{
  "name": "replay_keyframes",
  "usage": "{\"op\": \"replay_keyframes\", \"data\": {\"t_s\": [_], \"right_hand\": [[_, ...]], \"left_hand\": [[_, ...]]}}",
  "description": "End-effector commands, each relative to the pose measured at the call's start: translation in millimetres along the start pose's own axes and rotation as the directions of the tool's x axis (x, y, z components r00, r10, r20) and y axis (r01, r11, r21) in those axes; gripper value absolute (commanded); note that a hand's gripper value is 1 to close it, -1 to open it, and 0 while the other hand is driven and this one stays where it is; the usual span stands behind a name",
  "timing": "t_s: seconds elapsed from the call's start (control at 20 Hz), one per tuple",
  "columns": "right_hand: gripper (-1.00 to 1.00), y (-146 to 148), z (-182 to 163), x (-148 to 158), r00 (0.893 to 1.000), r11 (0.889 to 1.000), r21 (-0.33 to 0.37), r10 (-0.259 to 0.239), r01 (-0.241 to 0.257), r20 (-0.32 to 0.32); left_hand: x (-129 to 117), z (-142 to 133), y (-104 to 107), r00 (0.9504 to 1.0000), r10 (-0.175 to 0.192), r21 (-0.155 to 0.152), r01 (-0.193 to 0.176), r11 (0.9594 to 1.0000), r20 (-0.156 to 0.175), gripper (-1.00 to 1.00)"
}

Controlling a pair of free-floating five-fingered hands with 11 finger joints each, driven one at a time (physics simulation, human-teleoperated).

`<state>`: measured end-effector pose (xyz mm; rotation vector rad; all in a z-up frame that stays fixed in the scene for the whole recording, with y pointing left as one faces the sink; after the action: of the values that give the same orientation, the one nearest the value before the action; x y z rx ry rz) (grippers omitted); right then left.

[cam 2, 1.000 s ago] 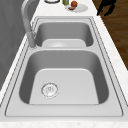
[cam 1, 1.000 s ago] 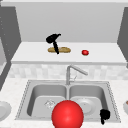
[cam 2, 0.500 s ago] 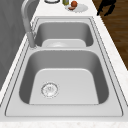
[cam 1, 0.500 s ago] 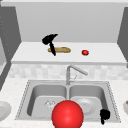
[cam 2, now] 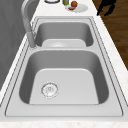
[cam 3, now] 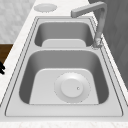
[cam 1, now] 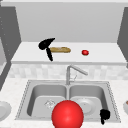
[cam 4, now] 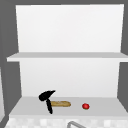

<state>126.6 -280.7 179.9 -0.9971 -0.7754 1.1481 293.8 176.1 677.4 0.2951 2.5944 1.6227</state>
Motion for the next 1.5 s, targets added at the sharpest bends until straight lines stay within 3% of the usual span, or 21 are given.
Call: {"op": "replay_keyframes", "data": {"t_s": [0.0,0.25,0.4,0.65,1.0,1.2,1.3,1.35,1.45], "right_hand": [[0.0,0.0,0.0,0.0,1.0,1.0,0.0,0.0,0.0,0.0],[0.0,0.0,0.0,0.0,1.0,1.0,0.0,0.0,0.0,0.0],[0.0,0.0,0.0,0.0,1.0,1.0,0.0,0.0,0.0,0.0],[0.0,0.0,0.0,0.0,1.0,1.0,0.0,0.0,0.0,0.0],[0.0,0.0,0.0,0.0,1.0,1.0,0.0,0.0,0.0,0.0],[0.0,0.0,0.0,0.0,1.0,1.0,0.0,0.0,0.0,0.0],[0.0,0.0,0.0,0.0,1.0,1.0,0.0,0.0,0.0,0.0],[0.0,0.0,0.0,0.0,1.0,1.0,0.0,0.0,0.0,0.0],[0.0,0.0,0.0,0.0,1.0,1.0,0.0,0.0,0.0,0.0]], "left_hand": [[27.7,1.6,-3.2,0.9997,0.009,-0.088,-0.01,0.9961,-0.021,-1.0],[55.7,4.8,-11.4,0.9992,0.008,-0.127,-0.013,0.9918,-0.04,-1.0],[65.1,9.5,-20.9,0.9981,0.006,-0.168,-0.016,0.9857,-0.061,-1.0],[74.3,19.0,-36.2,0.9962,-0.002,-0.239,-0.019,0.9707,-0.087,-1.0],[76.5,32.9,-55.9,0.989,-0.008,-0.324,-0.041,0.9451,-0.147,-1.0],[82.6,41.7,-66.8,0.9866,-0.017,-0.376,-0.046,0.9256,-0.162,-1.0],[93.8,47.1,-73.7,0.9887,-0.021,-0.402,-0.041,0.9145,-0.149,-1.0],[101.3,50.0,-77.6,0.9903,-0.025,-0.41,-0.033,0.9113,-0.137,-1.0],[118.0,55.5,-84.7,0.9926,-0.029,-0.402,-0.021,0.9153,-0.118,-1.0]]}}
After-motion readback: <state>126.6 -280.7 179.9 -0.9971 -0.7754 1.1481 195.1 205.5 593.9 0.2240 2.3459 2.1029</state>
